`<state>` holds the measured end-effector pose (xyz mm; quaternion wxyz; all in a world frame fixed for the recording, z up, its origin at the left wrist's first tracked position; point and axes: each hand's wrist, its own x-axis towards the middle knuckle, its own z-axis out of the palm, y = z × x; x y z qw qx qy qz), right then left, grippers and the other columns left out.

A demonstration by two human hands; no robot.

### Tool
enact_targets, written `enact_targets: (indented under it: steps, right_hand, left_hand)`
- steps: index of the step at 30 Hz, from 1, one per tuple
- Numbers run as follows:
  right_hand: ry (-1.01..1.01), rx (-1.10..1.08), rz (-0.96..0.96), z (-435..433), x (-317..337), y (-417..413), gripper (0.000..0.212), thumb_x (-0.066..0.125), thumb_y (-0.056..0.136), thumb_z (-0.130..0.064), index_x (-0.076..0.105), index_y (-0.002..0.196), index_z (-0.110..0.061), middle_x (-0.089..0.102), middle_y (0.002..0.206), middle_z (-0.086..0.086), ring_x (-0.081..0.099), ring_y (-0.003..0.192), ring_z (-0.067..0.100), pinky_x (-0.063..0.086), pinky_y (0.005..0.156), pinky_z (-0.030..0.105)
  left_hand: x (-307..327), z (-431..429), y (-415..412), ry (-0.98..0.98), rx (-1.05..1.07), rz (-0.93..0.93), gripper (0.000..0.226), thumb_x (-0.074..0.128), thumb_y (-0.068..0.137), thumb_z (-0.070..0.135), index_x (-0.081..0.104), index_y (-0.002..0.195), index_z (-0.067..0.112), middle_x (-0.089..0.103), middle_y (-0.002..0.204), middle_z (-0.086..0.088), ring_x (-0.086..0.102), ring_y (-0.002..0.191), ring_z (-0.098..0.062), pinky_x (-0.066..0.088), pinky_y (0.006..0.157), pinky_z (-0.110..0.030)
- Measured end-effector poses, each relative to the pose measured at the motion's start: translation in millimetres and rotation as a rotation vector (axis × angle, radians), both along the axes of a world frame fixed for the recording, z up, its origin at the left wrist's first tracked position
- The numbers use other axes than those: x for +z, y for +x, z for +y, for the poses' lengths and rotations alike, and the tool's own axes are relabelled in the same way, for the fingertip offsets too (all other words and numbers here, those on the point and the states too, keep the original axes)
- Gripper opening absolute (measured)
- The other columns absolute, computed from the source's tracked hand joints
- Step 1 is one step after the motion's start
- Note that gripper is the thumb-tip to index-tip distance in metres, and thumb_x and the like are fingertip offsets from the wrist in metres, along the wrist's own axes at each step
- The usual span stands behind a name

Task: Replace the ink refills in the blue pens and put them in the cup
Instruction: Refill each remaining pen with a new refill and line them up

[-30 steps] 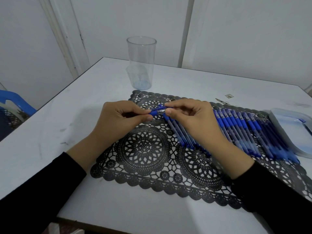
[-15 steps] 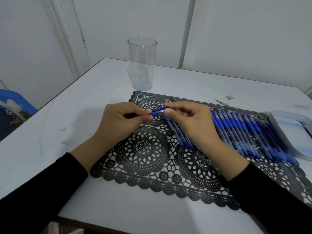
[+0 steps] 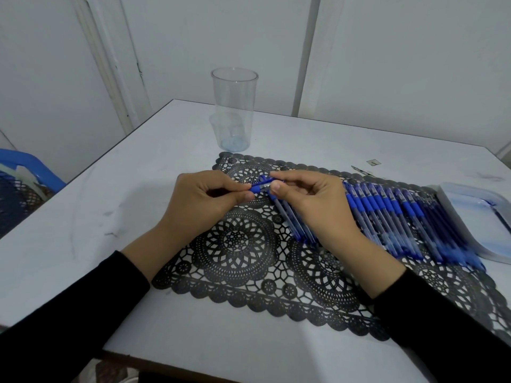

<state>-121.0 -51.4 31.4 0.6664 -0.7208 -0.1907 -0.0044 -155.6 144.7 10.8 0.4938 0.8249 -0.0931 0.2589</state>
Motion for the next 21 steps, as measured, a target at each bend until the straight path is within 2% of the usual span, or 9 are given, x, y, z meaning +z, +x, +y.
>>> enact_targets:
  steps: [2, 6, 9, 11, 14, 16, 18, 19, 21]
  right_hand:
    - [0.011, 0.004, -0.013, -1, 2, -1, 0.022, 0.073, 0.083, -0.004, 0.074, 0.104, -0.009, 0.072, 0.075, -0.009, 0.062, 0.064, -0.006, 0.047, 0.066, 0.008]
    - [0.129, 0.038, -0.009, 1, 11, -1, 0.031, 0.071, 0.084, -0.003, 0.070, 0.113, -0.015, 0.072, 0.082, -0.010, 0.065, 0.077, -0.002, 0.050, 0.078, 0.013]
    - [0.209, 0.032, -0.001, 5, 11, 0, 0.035, 0.069, 0.085, -0.002, 0.068, 0.116, -0.019, 0.072, 0.083, -0.012, 0.065, 0.083, 0.000, 0.050, 0.083, 0.015]
    - [0.207, 0.020, -0.015, 8, 11, 0, 0.034, 0.069, 0.087, -0.004, 0.069, 0.117, -0.019, 0.073, 0.092, -0.007, 0.065, 0.089, 0.005, 0.050, 0.085, 0.017]
    - [0.211, 0.012, -0.043, 10, 14, 1, 0.032, 0.069, 0.087, -0.006, 0.069, 0.117, -0.016, 0.073, 0.100, 0.005, 0.067, 0.091, 0.009, 0.052, 0.085, 0.019]
    - [0.214, 0.004, -0.067, 10, 17, 2, 0.027, 0.070, 0.087, -0.005, 0.067, 0.112, -0.014, 0.072, 0.094, 0.006, 0.069, 0.087, 0.011, 0.053, 0.083, 0.021]
    - [0.205, -0.016, -0.093, 9, 22, 4, 0.023, 0.071, 0.086, -0.006, 0.067, 0.108, -0.013, 0.072, 0.092, 0.008, 0.069, 0.085, 0.014, 0.054, 0.081, 0.022]
    - [0.193, -0.027, -0.106, 8, 25, 5, 0.022, 0.071, 0.086, -0.007, 0.067, 0.107, -0.013, 0.072, 0.092, 0.009, 0.068, 0.084, 0.014, 0.054, 0.081, 0.022]
    - [0.147, -0.043, -0.131, 6, 32, 8, 0.020, 0.072, 0.086, -0.010, 0.070, 0.106, -0.012, 0.072, 0.090, 0.008, 0.067, 0.081, 0.013, 0.054, 0.078, 0.021]
  left_hand:
    - [2, -3, -1, -0.045, -0.005, 0.003, 0.016, 0.083, 0.071, 0.025, 0.079, 0.086, 0.018, 0.073, 0.071, 0.004, 0.063, 0.060, -0.006, 0.046, 0.058, -0.016]
    - [7, -12, 0, -0.265, -0.013, 0.026, 0.014, 0.083, 0.072, 0.019, 0.078, 0.085, 0.019, 0.076, 0.074, 0.004, 0.069, 0.065, -0.013, 0.055, 0.063, -0.019]
    - [11, -16, -1, -0.335, -0.012, 0.060, 0.015, 0.082, 0.073, 0.016, 0.077, 0.086, 0.020, 0.076, 0.074, 0.004, 0.067, 0.064, -0.010, 0.057, 0.062, -0.021]
    - [11, -15, -2, -0.335, -0.024, 0.075, 0.015, 0.081, 0.074, 0.017, 0.077, 0.088, 0.021, 0.076, 0.075, 0.002, 0.067, 0.064, -0.011, 0.057, 0.062, -0.022]
    - [11, -13, -3, -0.343, -0.046, 0.066, 0.016, 0.078, 0.075, 0.024, 0.078, 0.091, 0.023, 0.076, 0.077, -0.003, 0.069, 0.065, -0.021, 0.059, 0.066, -0.034]
    - [12, -11, -3, -0.288, -0.077, 0.044, 0.014, 0.072, 0.081, 0.026, 0.078, 0.093, 0.029, 0.077, 0.080, -0.005, 0.070, 0.067, -0.028, 0.059, 0.063, -0.037]
    - [10, -7, -1, -0.190, -0.095, 0.030, 0.019, 0.063, 0.088, 0.028, 0.076, 0.103, 0.027, 0.077, 0.083, 0.004, 0.071, 0.069, -0.010, 0.053, 0.059, -0.020]
    - [7, -3, 2, -0.112, -0.078, 0.020, 0.022, 0.060, 0.091, 0.029, 0.074, 0.108, 0.023, 0.076, 0.087, 0.010, 0.069, 0.073, -0.002, 0.050, 0.063, -0.012]
    - [-2, 9, 10, 0.121, -0.004, -0.002, 0.024, 0.060, 0.096, 0.032, 0.072, 0.114, 0.022, 0.073, 0.101, 0.014, 0.066, 0.089, 0.005, 0.048, 0.075, -0.009]
